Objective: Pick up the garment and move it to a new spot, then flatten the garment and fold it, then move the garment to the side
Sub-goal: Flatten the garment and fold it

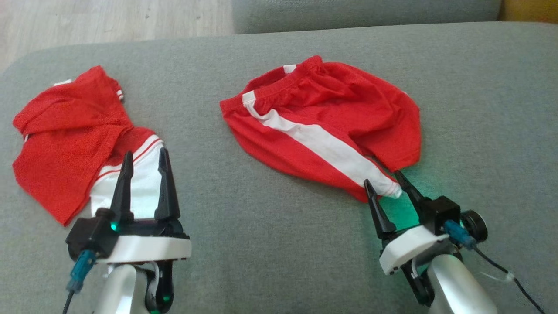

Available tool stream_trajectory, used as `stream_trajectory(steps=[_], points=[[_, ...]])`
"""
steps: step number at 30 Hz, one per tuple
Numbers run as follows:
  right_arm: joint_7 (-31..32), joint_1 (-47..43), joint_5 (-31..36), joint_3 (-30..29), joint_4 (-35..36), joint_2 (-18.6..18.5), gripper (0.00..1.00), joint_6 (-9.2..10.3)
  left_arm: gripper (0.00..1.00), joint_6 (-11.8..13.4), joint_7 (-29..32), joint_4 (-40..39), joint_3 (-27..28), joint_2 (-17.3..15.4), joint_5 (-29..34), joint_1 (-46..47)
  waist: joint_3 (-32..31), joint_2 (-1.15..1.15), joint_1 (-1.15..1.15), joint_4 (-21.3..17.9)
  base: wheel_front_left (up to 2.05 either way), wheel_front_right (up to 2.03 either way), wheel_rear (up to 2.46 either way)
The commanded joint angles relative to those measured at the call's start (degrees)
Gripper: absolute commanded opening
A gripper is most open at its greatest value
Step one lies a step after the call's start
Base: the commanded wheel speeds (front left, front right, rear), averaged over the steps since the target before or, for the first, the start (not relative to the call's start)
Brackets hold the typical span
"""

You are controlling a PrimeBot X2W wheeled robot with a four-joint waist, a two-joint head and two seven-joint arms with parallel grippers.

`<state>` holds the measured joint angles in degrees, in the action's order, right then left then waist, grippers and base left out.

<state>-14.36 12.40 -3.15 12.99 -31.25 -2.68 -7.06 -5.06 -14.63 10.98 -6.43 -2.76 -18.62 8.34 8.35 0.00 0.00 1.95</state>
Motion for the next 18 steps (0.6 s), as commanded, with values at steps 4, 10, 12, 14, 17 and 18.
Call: stream_trajectory(steps=[4, 10, 12, 14, 17, 18], points=[[-0.6, 4.2, 0.9, 1.7, -4.0, -0.2, 1.0, -0.43, 1.0, 0.3, -0.4, -1.7, 1.2, -0.1, -0.6, 2.4, 0.6, 0.0, 0.0, 0.8, 0.0, 0.0, 0.0], [-0.2, 6.2, -0.4, 3.4, -8.1, -0.2, 0.0, -0.43, 1.0, 0.6, -0.4, -1.8, 1.3, -0.1, -0.9, 2.4, 0.7, 0.0, 0.0, 0.5, 0.0, 0.0, 0.0], [-0.4, 6.6, -0.8, 3.2, -8.3, -0.2, 0.0, -0.43, 1.0, 0.8, -0.4, -1.8, 1.3, -0.1, -1.0, 2.4, 0.6, 0.0, 0.0, -0.1, 0.0, 0.0, 0.0], [-0.5, 6.4, -0.7, 2.1, -8.3, -0.2, 0.0, -0.43, 1.0, 0.9, -0.4, -1.8, 1.3, -0.1, -1.1, 2.3, 0.3, 0.0, 0.0, -0.7, 0.0, 0.0, 0.0], [-0.5, 5.2, 0.9, -1.5, -8.1, -0.2, 0.0, -0.43, 1.0, 1.0, -0.4, -1.8, 1.5, -0.1, -1.3, 2.1, -0.5, 0.0, 0.0, -1.8, 0.0, 0.0, 0.0], [-0.6, 4.6, 1.8, -3.2, -8.0, -0.2, 0.0, -0.43, 1.0, 1.0, -0.4, -1.8, 1.5, -0.1, -1.4, 2.0, -0.8, 0.0, 0.0, -2.1, 0.0, 0.0, 0.0]])
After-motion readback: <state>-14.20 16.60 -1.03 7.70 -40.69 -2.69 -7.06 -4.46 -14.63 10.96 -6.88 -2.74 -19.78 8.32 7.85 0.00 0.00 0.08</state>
